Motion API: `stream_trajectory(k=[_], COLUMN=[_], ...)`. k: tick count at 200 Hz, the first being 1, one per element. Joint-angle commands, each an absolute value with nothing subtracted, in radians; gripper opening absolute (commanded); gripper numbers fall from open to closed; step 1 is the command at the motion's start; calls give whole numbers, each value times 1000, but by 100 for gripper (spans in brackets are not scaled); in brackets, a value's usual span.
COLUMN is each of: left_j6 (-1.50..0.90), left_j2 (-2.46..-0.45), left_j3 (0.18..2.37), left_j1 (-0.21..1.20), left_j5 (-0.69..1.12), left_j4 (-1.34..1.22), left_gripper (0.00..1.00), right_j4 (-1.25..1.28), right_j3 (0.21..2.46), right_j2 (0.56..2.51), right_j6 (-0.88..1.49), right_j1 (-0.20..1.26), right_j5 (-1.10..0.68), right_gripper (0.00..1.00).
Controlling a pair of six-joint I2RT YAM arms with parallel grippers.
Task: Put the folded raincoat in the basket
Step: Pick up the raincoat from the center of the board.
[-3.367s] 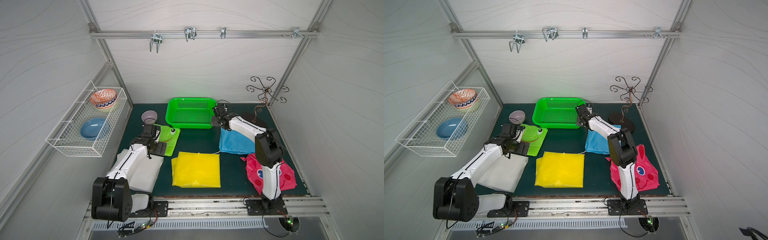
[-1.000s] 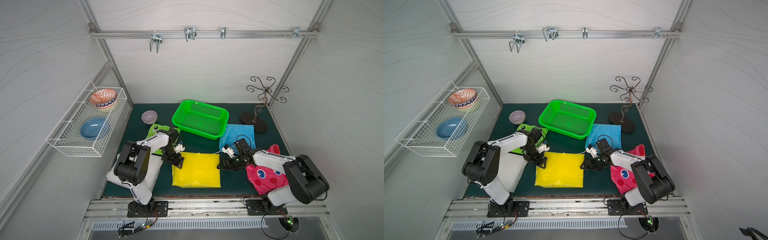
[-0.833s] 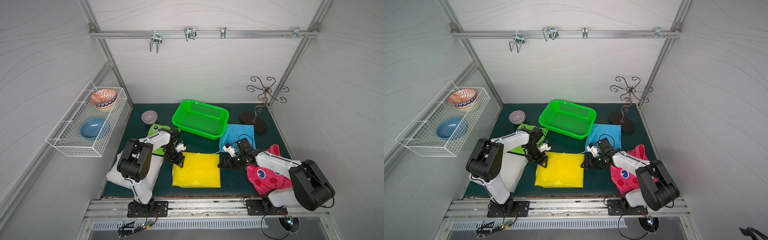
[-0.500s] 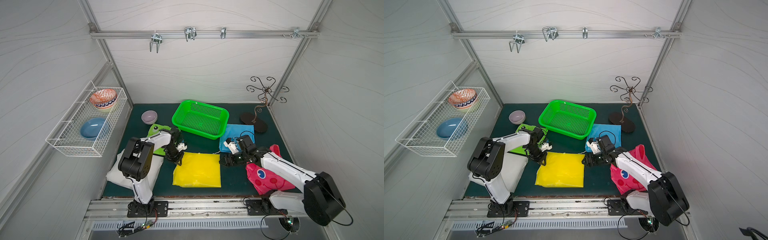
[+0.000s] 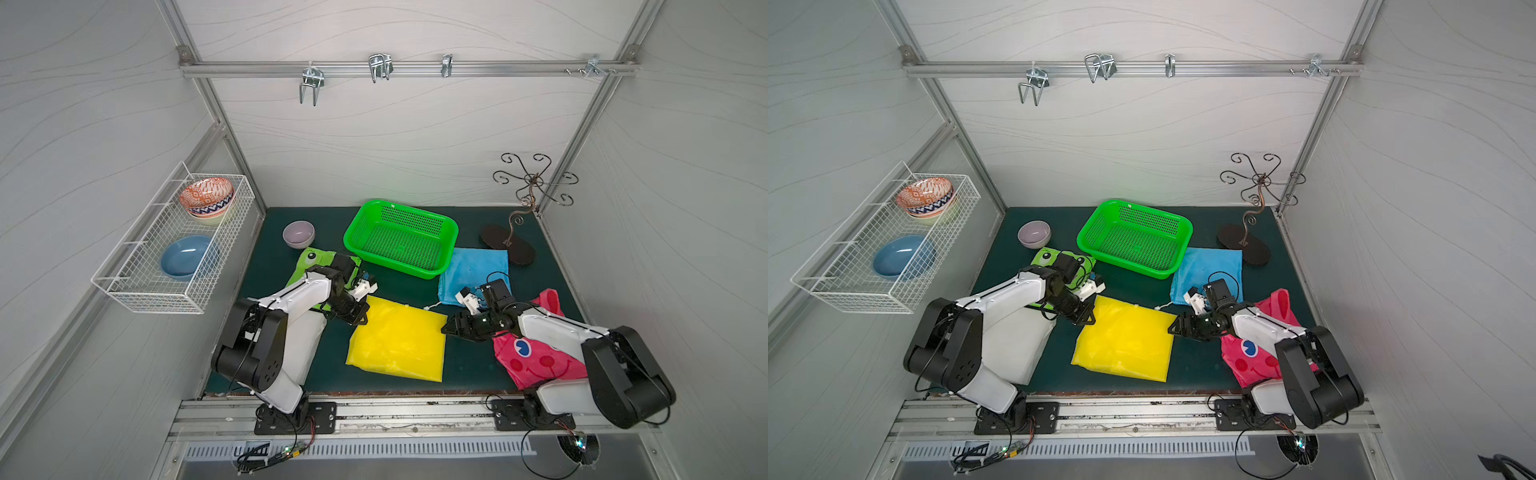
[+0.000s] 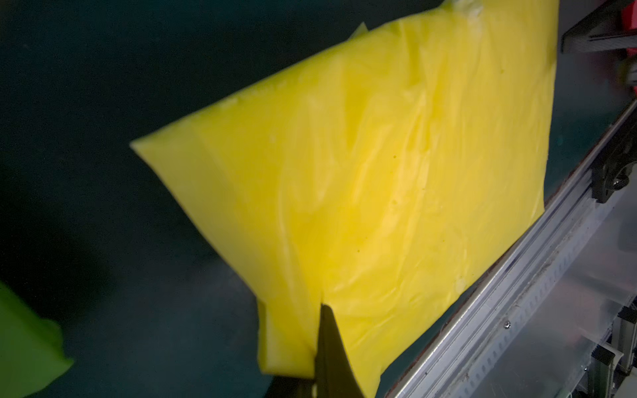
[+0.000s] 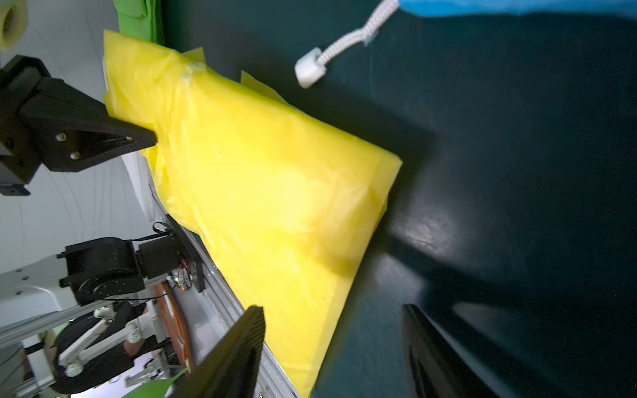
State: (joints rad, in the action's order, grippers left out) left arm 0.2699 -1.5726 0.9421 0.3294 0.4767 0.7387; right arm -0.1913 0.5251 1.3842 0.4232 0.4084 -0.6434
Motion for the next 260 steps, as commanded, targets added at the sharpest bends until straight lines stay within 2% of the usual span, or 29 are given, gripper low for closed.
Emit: stream_trajectory(k=[1, 38, 68, 84, 102, 111, 173, 212, 260], left_j6=[297, 293, 293, 290, 288, 289, 317, 302, 302], left_j2=[-1564, -1558, -1556, -1554, -1547, -1535, -1479, -1443, -1405], left_j3=[919, 893, 878, 867, 864, 861, 854, 938, 1056], left_j1=[333, 333, 334, 334, 334, 334, 329, 275, 227], left_j5=[543, 532, 513, 504, 502, 503, 547, 638, 708], left_j4=[649, 583, 562, 552, 549, 544, 545, 638, 758], left_gripper=[0, 0, 0, 0, 0, 0, 0, 0, 0], right_j4=[-57, 39, 98, 141, 190, 204, 299, 109, 19], right_j3=[512, 513, 516, 510, 501, 495, 434, 505, 608], right_j2=[1446, 1545, 1625, 1667, 1693, 1688, 1462, 1215, 1134], right_j6=[462, 474, 503, 512, 522, 523, 518, 463, 465], right_j1=[373, 332, 331, 331, 328, 328, 333, 384, 393], right_j5=[-753, -799, -797, -810, -831, -842, -906, -852, -847], right_gripper=[64, 59, 50, 36, 10, 0, 0, 0, 0])
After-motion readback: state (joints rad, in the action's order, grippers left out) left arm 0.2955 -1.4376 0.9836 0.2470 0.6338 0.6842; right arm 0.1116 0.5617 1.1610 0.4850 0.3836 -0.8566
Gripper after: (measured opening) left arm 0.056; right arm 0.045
